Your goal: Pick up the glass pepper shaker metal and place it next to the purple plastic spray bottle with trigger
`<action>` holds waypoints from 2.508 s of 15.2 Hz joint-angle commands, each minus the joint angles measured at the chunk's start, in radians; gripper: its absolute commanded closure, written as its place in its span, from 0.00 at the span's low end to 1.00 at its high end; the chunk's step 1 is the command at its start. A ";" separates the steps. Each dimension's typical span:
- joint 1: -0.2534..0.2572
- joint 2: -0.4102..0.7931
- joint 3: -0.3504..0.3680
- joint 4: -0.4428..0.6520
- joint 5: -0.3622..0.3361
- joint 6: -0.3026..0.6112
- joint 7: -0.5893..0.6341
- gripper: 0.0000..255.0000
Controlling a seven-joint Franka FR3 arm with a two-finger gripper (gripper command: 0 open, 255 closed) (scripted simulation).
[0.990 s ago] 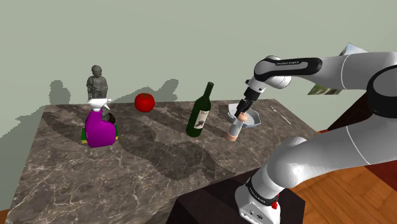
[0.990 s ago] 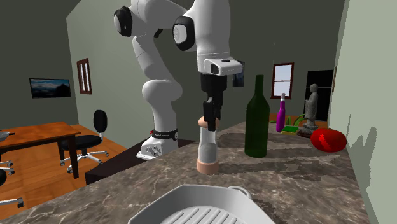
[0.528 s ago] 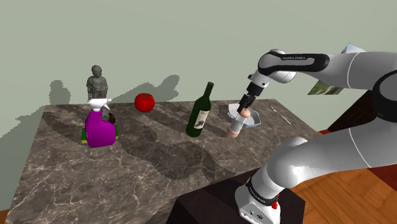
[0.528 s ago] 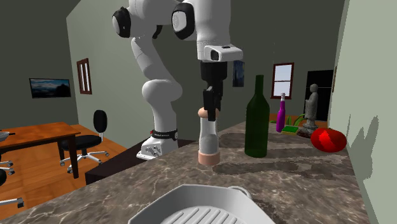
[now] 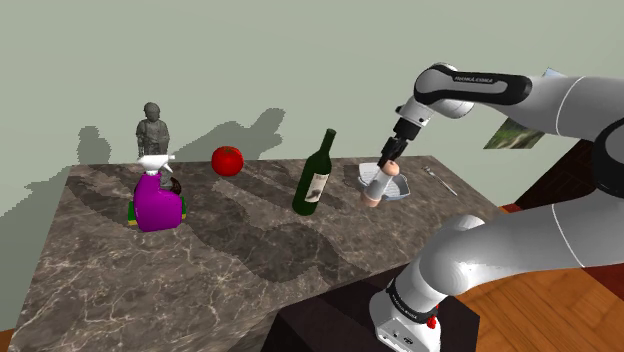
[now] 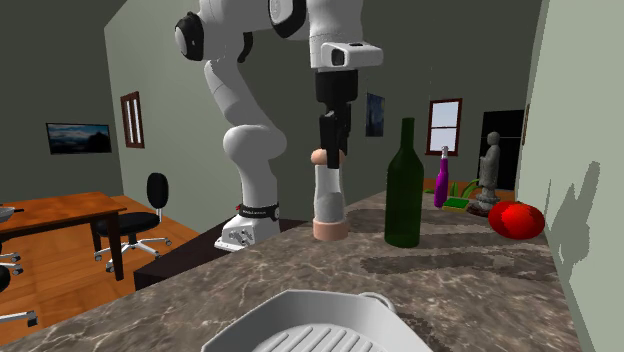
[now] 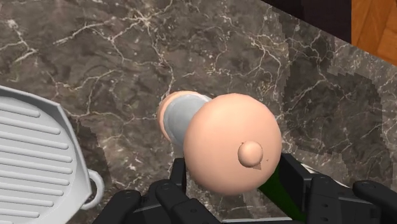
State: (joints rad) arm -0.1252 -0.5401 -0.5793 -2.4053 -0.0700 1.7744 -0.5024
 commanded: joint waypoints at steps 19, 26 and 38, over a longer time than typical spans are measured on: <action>0.016 -0.012 0.050 0.256 0.028 -0.264 0.043 1.00; 0.026 0.006 0.058 0.363 0.042 -0.354 0.052 1.00; 0.047 0.064 0.060 0.572 0.070 -0.508 0.062 1.00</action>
State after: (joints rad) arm -0.0796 -0.4832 -0.5178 -1.8539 -0.0026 1.2810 -0.4398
